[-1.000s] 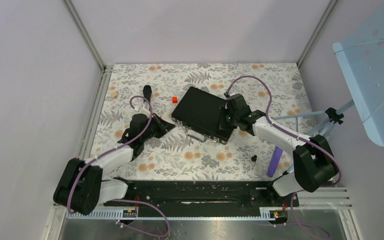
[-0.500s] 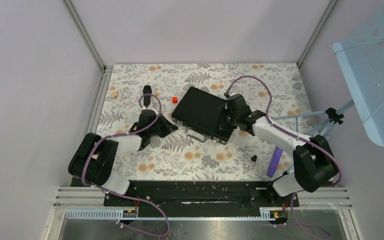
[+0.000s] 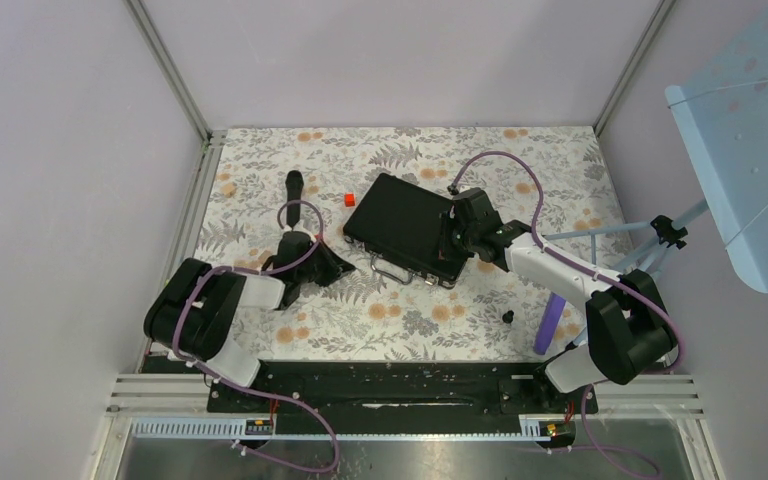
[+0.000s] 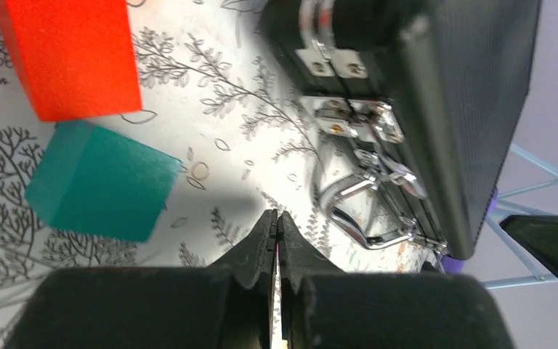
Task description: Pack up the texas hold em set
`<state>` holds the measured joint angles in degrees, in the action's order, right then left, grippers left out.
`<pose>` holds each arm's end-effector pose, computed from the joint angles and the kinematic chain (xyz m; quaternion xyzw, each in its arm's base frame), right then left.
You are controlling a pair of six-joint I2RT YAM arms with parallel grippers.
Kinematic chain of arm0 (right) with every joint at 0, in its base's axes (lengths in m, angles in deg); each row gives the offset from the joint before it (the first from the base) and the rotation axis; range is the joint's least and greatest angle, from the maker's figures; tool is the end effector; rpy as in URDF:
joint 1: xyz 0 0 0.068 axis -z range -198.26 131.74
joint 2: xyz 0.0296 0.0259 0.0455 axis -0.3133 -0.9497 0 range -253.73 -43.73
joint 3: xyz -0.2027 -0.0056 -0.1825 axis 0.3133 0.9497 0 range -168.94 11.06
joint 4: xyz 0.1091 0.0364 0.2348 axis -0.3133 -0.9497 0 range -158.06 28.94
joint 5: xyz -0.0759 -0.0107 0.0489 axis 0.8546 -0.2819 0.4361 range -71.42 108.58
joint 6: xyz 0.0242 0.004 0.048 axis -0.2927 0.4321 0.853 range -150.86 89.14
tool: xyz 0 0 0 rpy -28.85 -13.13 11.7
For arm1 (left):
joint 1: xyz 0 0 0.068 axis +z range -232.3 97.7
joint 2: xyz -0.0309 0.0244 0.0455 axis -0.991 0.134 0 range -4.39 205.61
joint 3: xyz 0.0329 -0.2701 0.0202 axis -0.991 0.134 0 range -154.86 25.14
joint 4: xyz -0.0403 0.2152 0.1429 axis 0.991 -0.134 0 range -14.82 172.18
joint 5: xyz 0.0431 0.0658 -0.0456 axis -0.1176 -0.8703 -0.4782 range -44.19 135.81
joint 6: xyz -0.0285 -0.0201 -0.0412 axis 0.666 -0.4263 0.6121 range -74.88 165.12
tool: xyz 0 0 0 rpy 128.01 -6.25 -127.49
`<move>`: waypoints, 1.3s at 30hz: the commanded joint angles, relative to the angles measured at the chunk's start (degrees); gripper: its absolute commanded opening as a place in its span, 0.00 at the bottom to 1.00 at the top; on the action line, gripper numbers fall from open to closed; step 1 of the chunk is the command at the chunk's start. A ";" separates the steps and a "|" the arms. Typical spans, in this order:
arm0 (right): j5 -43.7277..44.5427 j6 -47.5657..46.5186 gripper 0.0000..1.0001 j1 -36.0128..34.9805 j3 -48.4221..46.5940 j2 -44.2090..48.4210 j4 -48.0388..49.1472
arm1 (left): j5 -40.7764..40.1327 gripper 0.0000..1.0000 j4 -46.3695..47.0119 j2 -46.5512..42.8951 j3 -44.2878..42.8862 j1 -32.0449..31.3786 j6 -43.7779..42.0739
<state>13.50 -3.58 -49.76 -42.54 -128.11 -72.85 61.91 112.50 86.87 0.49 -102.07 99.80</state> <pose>0.2678 0.1677 0.2284 -0.0515 0.9134 0.2326 0.3302 0.2464 -0.0991 0.1123 -0.2047 0.8617 -0.3700 0.2806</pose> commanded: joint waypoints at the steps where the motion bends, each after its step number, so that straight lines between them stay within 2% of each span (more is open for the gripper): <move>1: 1.26 -0.92 0.01 0.03 -0.55 0.88 -0.82 | 0.72 0.00 -2.16 -9.73 -0.53 0.10 -1.53; 6: 1.02 -0.67 0.01 -0.04 -0.67 0.52 -0.78 | 0.14 0.00 -8.63 -18.37 -5.89 0.31 -3.69; 11: 0.69 -0.57 0.01 -0.04 -0.89 0.30 -0.77 | -1.95 0.00 -14.89 -13.56 -12.07 0.84 -5.40; 15: 0.96 -0.73 0.01 -0.04 -0.89 0.39 -0.99 | -1.35 0.00 -11.94 -7.59 -10.11 1.10 -4.41; 23: 0.93 -1.05 0.01 0.00 -1.31 0.00 -1.11 | -0.54 0.00 0.11 2.27 0.37 1.07 -1.95; 28: 0.82 -1.10 0.01 -0.05 -1.38 -0.10 -1.16 | 0.40 0.00 4.58 7.13 2.45 1.05 -1.14; 33: 1.35 -1.37 0.01 -0.04 -0.94 0.29 -1.30 | 0.51 0.00 3.28 3.83 2.80 1.06 -1.49; 39: 1.40 -1.46 0.01 -0.05 -0.80 0.41 -1.44 | -0.53 0.00 -3.71 -7.37 3.14 1.05 -4.28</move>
<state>13.57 -4.12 -49.76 -42.54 -128.11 -73.92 63.07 114.86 86.11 2.72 -101.09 98.70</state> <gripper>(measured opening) 0.030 0.006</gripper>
